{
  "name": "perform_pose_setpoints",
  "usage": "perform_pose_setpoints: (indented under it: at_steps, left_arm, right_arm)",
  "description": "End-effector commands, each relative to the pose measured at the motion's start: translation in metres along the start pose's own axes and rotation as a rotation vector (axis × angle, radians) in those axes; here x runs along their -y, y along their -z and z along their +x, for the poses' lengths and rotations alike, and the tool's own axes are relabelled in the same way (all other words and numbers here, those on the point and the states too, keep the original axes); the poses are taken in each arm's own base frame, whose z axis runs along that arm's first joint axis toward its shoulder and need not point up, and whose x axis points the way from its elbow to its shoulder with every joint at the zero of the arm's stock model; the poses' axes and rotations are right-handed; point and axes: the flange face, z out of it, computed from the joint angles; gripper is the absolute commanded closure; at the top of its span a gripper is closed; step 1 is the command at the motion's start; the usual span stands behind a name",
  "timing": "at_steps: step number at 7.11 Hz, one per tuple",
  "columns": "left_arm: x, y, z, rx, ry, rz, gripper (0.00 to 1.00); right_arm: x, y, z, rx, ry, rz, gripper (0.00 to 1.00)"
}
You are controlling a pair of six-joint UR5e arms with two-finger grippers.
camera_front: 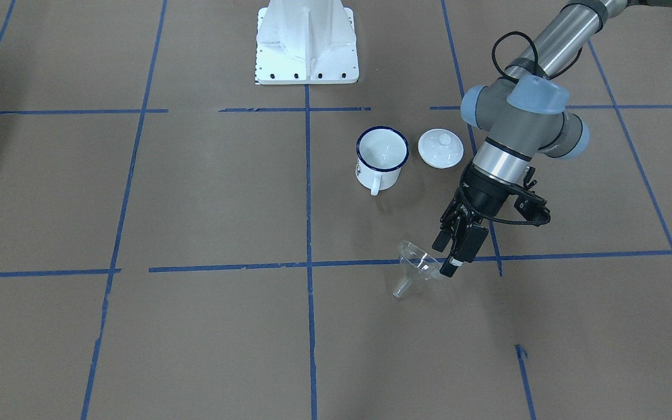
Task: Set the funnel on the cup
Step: 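Move the left gripper to the glass funnel and grasp its rim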
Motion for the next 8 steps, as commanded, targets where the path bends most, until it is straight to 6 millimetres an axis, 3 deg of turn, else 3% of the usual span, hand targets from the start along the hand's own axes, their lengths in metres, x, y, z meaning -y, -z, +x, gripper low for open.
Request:
perform_pose_setpoints:
  at_steps: [1, 4, 6, 7, 8]
  left_arm:
    - [0.002, -0.009, -0.012, -0.026, 0.019, 0.014, 0.05]
    - [0.004, -0.02, -0.031, -0.02, 0.015, 0.006, 0.15]
    - [-0.003, -0.021, -0.027, -0.027, 0.015, -0.004, 0.42]
    - [-0.003, -0.021, -0.026, -0.027, 0.013, -0.004, 0.49]
    - [-0.003, -0.022, -0.027, -0.026, 0.013, -0.003, 0.49]
  right_arm:
    - [0.0, -0.001, 0.0, 0.0, -0.001, -0.001, 0.0]
    - [0.0, 0.0, 0.0, 0.0, 0.0, 0.0, 0.0]
    - [0.0, 0.0, 0.0, 0.0, 0.0, 0.0, 0.0]
    - [0.0, -0.001, 0.0, 0.0, -0.001, -0.001, 0.0]
    - [0.0, -0.001, 0.0, 0.0, -0.001, -0.001, 0.0]
